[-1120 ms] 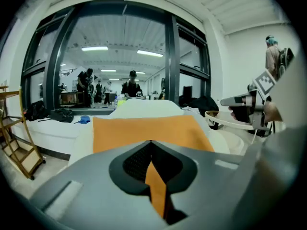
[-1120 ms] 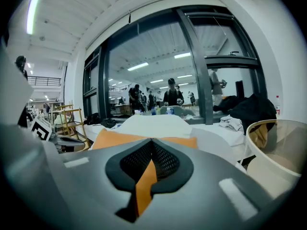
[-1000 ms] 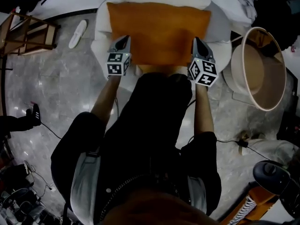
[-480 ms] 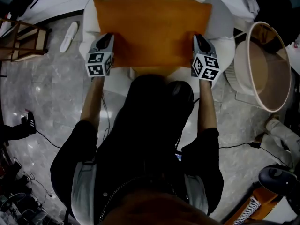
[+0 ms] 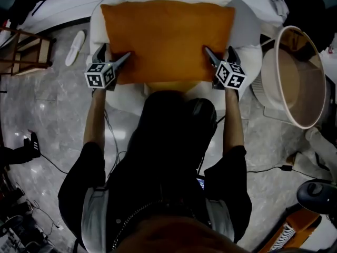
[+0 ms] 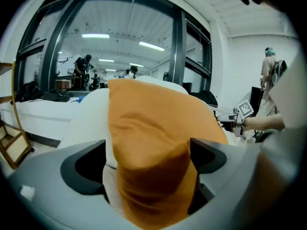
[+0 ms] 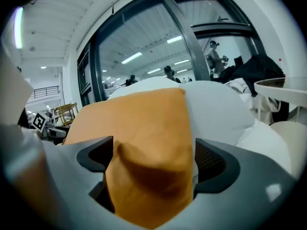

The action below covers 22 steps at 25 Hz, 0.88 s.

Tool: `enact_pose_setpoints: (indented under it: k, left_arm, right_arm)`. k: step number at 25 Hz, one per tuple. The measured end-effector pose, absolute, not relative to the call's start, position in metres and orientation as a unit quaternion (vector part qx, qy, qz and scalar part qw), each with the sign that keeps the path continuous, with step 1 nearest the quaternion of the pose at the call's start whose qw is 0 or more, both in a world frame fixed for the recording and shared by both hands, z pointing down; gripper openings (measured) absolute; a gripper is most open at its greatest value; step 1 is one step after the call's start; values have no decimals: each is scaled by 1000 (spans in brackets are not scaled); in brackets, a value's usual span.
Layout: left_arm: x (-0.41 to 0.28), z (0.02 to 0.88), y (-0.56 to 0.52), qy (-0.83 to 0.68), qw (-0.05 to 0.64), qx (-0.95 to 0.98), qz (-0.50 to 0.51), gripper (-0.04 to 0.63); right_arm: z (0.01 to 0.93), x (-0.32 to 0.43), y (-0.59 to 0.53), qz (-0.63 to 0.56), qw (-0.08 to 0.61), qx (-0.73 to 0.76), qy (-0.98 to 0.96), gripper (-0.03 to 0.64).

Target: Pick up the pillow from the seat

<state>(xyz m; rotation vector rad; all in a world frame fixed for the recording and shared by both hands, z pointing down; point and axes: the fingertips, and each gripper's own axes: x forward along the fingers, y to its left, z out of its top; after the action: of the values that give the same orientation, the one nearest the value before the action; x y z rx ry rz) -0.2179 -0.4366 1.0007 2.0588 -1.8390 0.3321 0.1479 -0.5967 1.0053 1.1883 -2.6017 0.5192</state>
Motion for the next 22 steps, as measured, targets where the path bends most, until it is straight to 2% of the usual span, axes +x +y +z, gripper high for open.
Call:
enact_pose_setpoints:
  k: [4, 9, 12, 13, 22]
  left_arm:
    - [-208, 1026, -437, -632, 223, 735, 102, 540]
    - [-205, 1042, -445, -605, 286, 742, 34, 534]
    - [-205, 1040, -446, -602, 277, 748, 29, 516]
    - [-204, 1039, -446, -602, 274, 749, 30, 507]
    - [-187, 1028, -442, -606, 227, 761, 51, 368]
  right_arm:
    - [1030, 156, -600, 224, 123, 403, -879, 529]
    - [1047, 152, -606, 275, 99, 384, -876, 529]
    - [1049, 145, -606, 278, 92, 380, -877, 520]
    - [1049, 144, -604, 278, 95, 377, -878, 497]
    - [1045, 136, -593, 258, 135, 375, -880, 399]
